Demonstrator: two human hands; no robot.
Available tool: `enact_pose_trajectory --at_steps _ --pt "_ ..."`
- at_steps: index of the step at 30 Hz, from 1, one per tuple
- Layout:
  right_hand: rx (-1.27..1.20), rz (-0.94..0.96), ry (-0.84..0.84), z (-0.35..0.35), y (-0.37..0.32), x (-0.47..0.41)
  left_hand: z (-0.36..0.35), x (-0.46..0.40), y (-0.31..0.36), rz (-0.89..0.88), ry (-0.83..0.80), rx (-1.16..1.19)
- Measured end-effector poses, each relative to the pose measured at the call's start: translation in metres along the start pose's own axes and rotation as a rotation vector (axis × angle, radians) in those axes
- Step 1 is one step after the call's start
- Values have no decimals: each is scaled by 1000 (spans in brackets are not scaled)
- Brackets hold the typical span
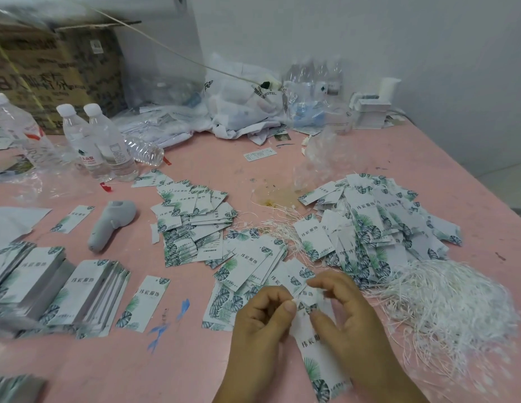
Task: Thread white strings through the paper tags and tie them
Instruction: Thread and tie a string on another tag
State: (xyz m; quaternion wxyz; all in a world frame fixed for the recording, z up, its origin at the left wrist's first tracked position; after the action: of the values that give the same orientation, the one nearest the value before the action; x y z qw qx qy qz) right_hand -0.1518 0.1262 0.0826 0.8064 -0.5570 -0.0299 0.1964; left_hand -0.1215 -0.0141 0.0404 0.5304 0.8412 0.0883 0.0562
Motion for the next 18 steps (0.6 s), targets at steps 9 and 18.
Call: enact_pose_trajectory --at_steps 9,18 --pt "-22 -191 -197 -20 21 2 2 -7 3 96 -99 563" --pt "-514 -347 -303 -25 35 2 31 -22 5 67 61 796"
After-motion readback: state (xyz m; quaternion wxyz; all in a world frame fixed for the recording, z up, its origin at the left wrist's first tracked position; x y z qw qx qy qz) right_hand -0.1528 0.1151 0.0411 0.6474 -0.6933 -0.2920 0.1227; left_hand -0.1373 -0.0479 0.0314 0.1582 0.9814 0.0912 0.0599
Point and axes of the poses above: each hand's wrist, its own x-axis away from the middle knuckle, its own z-axis out of the back of the hand, y = z × x, the point moved 8 cm from there along -x, towards the middle knuckle, and after that the axes turned 3 degrees about -y, right-handed, at the moved point
